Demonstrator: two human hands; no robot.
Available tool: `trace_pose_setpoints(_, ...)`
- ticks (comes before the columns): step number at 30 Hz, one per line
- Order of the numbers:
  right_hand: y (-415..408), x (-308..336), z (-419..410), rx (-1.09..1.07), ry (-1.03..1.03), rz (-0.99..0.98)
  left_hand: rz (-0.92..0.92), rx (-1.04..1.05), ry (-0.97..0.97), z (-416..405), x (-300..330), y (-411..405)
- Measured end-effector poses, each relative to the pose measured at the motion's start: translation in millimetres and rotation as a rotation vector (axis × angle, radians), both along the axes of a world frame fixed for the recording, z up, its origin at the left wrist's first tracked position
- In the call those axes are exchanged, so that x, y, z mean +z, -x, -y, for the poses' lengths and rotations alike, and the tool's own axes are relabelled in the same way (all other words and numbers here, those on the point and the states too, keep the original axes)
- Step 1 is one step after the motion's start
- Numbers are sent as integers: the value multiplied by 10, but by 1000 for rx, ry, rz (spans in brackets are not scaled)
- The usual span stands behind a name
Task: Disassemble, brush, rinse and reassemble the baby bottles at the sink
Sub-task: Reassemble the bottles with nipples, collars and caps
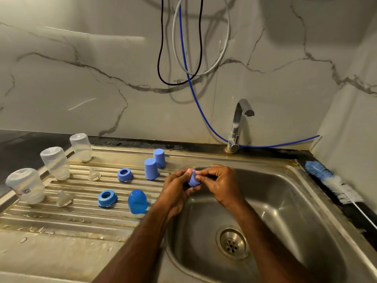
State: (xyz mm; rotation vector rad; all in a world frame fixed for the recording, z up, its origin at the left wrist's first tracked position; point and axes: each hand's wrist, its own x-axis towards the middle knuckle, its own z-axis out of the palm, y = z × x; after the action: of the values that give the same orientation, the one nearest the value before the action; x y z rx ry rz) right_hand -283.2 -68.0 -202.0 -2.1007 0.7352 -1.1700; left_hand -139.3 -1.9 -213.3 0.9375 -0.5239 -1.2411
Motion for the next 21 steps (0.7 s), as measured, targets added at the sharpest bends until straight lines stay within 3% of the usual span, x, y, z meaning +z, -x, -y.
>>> trace_pose_setpoints(5,-5,-57,62,48,-281,105,-31,-71,-45,-5,-4,-52)
trace_pose_setpoints(10,58,-10,52,161,-384,113,71,-86,-13,-17,8,-60)
trace_pose_setpoints(16,53,20,15,100,-252,-52,165,-37,-25,16,-77,-63)
trace_pose_setpoints(21,-24,-13,-6,-24,-21,-134,295,50,3,31,-114,-38)
